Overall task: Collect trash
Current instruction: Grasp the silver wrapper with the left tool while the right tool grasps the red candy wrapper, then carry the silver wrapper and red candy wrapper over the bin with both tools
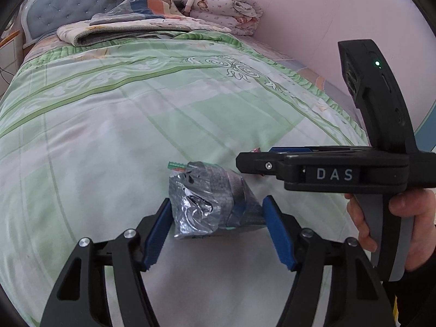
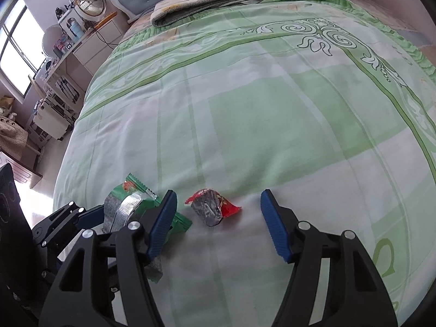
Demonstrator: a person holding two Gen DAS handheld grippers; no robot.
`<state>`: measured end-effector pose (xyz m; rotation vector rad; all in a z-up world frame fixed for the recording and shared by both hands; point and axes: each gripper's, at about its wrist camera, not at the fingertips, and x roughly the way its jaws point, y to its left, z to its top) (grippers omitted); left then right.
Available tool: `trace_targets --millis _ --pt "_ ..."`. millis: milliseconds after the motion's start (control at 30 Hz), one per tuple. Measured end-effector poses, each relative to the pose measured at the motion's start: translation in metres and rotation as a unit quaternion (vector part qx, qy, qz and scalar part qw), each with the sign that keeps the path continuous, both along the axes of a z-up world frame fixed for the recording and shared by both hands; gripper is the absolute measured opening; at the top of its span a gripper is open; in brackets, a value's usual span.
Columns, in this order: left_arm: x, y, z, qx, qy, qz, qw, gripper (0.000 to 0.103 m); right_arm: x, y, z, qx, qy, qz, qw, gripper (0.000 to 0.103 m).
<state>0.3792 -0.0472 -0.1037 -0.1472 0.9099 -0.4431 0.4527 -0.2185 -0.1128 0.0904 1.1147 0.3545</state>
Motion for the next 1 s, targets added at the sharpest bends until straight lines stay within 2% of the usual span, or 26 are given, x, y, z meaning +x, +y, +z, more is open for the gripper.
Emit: trace_targets --millis 200,333,367,467,667,1000 --pt "-0.003 0.001 -0.002 -0.007 -0.003 -0.002 1.0000 0.048 -0.004 -0.007 -0.001 -0.004 -0.006 -0.004 1.000 0.045" --pt "-0.005 0.004 0.000 -0.012 -0.005 0.002 0.9999 0.040 -0.008 -0.002 -0.002 -0.034 -0.016 -0.003 0.999 0.030" --pt "-0.006 0.004 0.001 -0.012 -0.006 0.001 0.9999 0.037 -0.008 -0.002 -0.002 -0.035 -0.017 -0.004 0.999 0.024" --pt "-0.007 0.005 0.002 -0.012 -0.009 0.001 0.9999 0.034 -0.008 -0.004 -0.003 -0.032 -0.017 -0.011 0.999 0.016" --pt "-0.011 0.007 0.007 -0.014 -0.015 -0.001 0.9998 0.027 -0.005 -0.015 0.004 0.008 -0.026 -0.025 0.999 0.013" --pt "-0.021 0.012 0.018 -0.024 -0.026 -0.006 0.9994 0.022 -0.026 -0.020 0.038 0.014 -0.061 -0.026 0.998 0.013"
